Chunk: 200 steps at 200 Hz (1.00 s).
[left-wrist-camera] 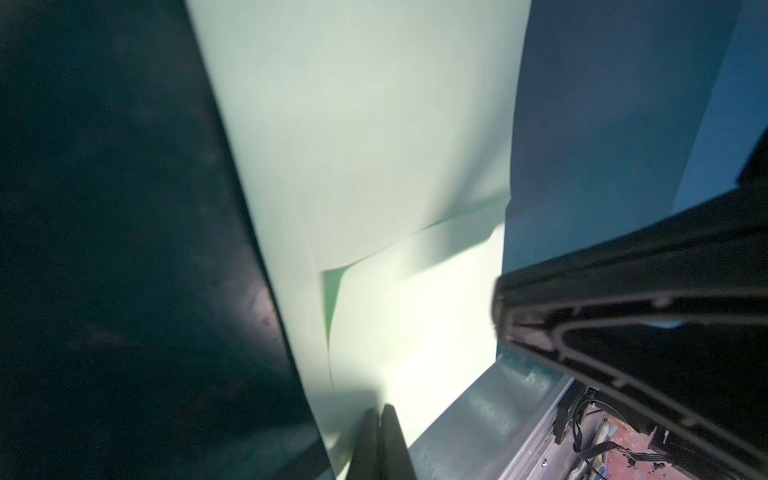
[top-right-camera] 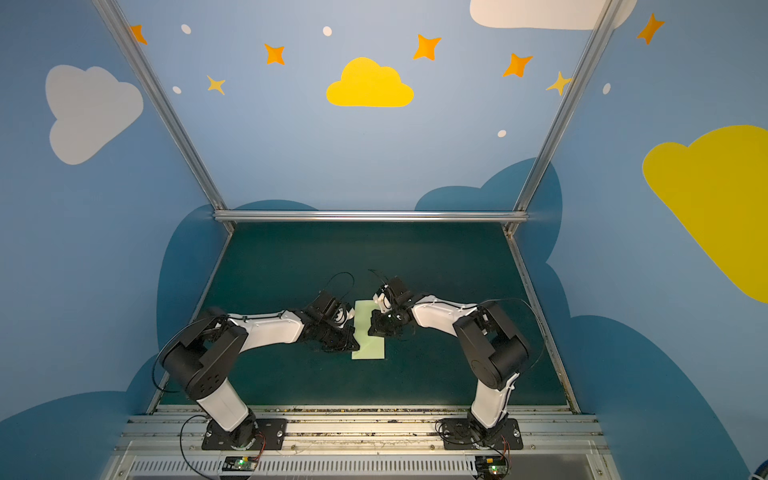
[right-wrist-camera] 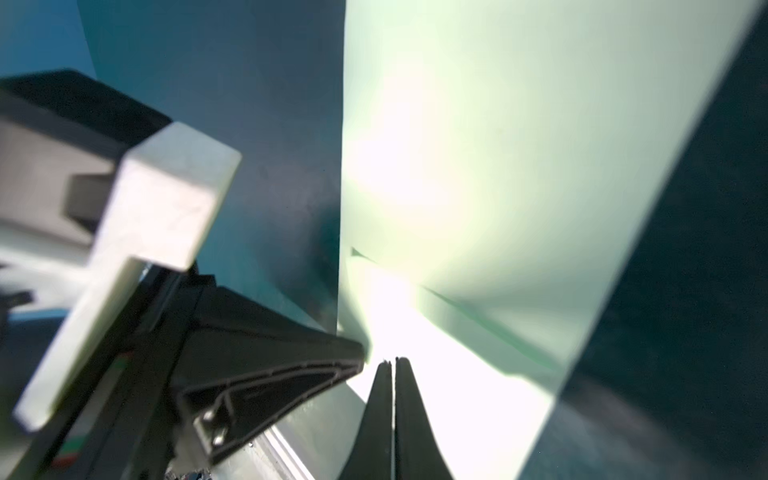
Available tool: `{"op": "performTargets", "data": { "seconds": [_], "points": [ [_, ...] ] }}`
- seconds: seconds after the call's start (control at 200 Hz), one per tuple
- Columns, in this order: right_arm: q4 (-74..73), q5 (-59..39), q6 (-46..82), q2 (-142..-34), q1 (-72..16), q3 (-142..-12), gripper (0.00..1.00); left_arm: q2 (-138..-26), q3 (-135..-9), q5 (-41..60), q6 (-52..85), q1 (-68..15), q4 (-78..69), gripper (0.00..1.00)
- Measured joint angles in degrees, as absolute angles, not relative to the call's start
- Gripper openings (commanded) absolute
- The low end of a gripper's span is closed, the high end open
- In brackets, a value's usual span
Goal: Fold a paper plane with a square sheet of paper (fold left side to right side)
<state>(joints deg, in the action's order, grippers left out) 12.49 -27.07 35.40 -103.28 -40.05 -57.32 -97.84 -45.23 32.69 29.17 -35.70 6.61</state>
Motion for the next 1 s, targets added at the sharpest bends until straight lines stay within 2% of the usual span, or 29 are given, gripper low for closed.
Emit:
{"op": "performTargets", "data": {
  "seconds": [0.521, 1.001],
  "points": [
    [8.29, -27.66, 36.86, -105.8, -39.51, -55.35, 0.0, -98.56, -52.03, 33.34, 29.26, -36.49, 10.46, 0.04],
    [7.42, -28.01, 37.23, -105.8, -39.44, -54.98, 0.0, -100.31, -48.21, 33.26, 29.87, -37.08, 8.25, 0.03]
  ]
}}
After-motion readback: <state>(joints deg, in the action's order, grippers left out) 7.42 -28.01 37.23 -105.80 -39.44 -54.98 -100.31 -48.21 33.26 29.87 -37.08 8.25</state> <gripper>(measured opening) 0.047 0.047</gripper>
